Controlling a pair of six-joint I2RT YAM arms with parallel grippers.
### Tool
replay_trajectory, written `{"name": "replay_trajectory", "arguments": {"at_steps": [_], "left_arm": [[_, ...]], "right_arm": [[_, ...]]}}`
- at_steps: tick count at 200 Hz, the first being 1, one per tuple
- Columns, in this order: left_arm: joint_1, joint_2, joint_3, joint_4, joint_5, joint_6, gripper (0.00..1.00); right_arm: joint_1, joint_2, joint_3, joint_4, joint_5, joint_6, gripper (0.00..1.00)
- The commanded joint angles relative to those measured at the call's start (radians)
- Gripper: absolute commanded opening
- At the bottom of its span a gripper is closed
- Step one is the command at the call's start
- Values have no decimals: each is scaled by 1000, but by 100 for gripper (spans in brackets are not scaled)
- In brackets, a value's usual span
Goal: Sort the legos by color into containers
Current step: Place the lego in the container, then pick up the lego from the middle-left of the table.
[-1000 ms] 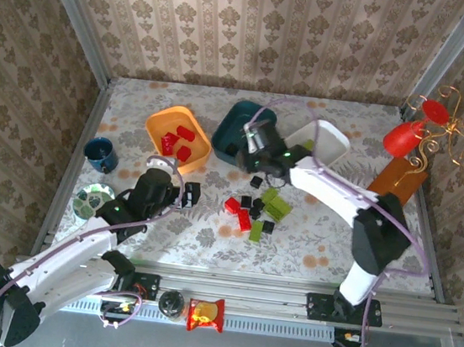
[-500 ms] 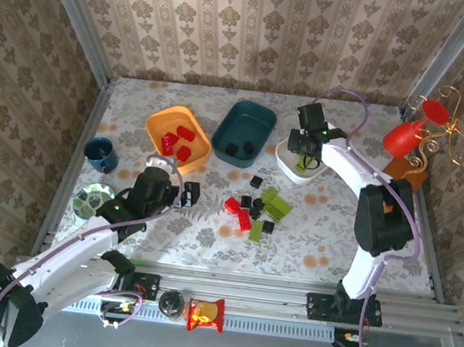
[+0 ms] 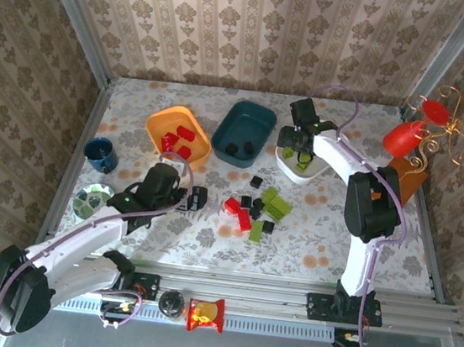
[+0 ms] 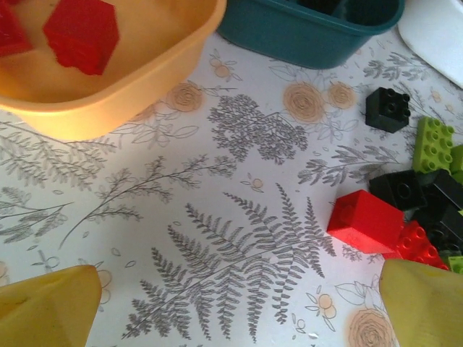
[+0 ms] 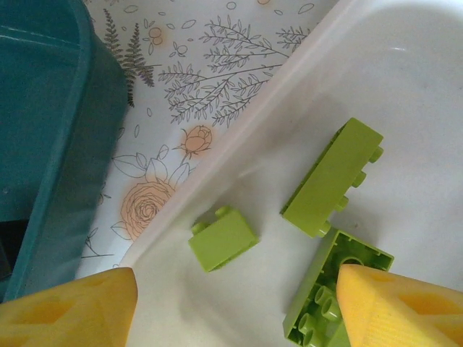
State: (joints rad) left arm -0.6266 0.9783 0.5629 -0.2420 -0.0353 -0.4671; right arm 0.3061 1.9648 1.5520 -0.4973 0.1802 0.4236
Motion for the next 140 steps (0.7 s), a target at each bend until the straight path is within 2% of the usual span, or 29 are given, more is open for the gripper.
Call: {"name": "replay_trajectory", "arguments": {"at_steps": [1,23,55,90,140], "left_arm": [[-2,57,55,24,94,50,98],[-43,168,120,19,131,83,95],[-106,352,209,16,153,115,96],[-183,500,295,11,103,185,97],[-226,635,376,-32,63,220,94]], "right_arm": [[14,-114,-55,-3,4,17,75],[38,-200,-149,26,-5,15,75],[69,-300,-285,52,-18,26,75],[74,-380,-375,55,-25,37,74],[74,-428,-410,53,-11,30,75]]}}
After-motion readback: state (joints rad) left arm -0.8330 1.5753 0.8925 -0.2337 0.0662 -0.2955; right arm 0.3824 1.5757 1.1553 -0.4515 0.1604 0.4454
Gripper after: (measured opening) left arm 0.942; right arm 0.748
